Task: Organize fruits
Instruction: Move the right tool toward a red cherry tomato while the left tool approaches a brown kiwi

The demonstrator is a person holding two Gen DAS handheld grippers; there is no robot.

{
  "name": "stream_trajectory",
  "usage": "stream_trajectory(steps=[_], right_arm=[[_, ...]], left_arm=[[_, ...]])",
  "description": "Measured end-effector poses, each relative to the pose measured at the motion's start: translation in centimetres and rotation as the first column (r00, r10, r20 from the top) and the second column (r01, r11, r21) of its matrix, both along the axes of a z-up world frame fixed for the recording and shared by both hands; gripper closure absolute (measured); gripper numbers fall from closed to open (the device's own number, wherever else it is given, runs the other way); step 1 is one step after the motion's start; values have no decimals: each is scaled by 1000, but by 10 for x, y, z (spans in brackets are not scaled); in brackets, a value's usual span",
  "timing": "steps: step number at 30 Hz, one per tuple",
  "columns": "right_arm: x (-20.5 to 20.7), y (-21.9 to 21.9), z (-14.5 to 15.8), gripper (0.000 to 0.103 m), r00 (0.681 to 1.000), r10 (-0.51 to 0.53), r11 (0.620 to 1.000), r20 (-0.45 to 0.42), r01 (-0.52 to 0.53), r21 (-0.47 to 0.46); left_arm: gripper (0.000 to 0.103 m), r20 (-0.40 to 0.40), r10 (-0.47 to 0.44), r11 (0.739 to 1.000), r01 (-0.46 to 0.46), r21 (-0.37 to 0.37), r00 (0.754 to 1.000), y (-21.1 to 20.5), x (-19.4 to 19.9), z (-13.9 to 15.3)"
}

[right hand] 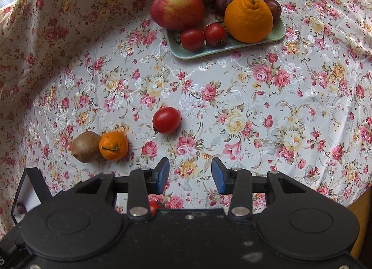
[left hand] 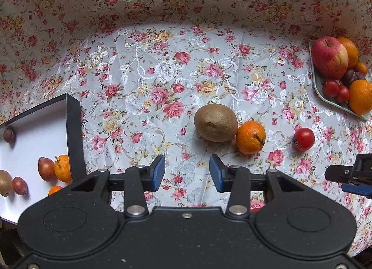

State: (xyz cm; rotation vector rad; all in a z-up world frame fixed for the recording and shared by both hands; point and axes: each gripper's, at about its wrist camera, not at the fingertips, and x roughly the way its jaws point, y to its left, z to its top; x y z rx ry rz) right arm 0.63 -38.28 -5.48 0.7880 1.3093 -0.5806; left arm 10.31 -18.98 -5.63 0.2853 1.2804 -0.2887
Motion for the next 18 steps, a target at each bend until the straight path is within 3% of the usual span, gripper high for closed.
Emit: stream_trajectory(steps=[18], right_arm=[[21, -5, 0, 61, 999, 12, 1000, 33, -13, 15]], left_arm=[[51, 70, -17, 1000, 16, 19, 997, 0, 7, 13]])
